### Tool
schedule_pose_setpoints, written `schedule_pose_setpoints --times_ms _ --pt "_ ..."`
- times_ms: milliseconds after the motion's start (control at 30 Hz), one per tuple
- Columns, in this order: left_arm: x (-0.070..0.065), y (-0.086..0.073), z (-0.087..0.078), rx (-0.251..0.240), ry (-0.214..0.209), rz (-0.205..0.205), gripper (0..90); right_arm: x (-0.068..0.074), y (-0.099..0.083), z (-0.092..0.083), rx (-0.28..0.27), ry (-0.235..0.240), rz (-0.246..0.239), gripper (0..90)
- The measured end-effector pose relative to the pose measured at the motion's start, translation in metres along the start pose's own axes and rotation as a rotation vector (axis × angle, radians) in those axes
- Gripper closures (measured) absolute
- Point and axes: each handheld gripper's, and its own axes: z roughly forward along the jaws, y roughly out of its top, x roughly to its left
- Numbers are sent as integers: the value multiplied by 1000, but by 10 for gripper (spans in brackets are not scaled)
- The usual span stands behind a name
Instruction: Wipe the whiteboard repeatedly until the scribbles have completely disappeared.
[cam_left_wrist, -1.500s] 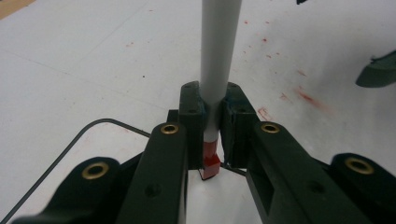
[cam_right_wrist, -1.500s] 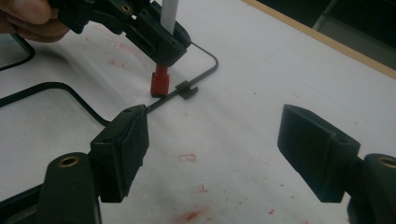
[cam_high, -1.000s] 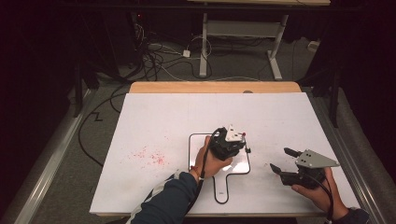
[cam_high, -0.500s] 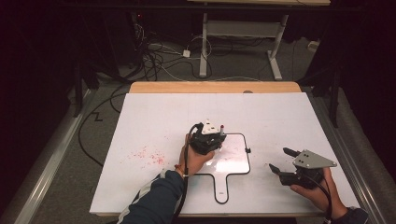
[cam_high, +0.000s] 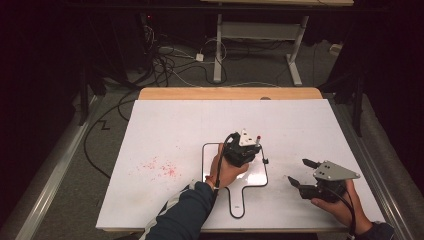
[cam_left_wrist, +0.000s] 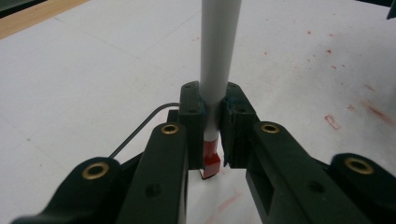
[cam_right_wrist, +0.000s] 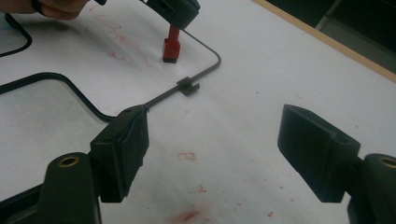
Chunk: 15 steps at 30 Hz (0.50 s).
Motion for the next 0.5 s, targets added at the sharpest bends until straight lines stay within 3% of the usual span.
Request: schedule_pose_setpoints --times_ms 233,400,500 --pt "20 -8 -16 28 64 -44 786 0 0 -2 2 -12 1 256" --pt "21 -9 -15 13 44 -54 786 1 1 -1 4 -9 -5 256" --pt "9 -5 -6 -1 11 -38 786 2 1 1 8 -3 -6 256"
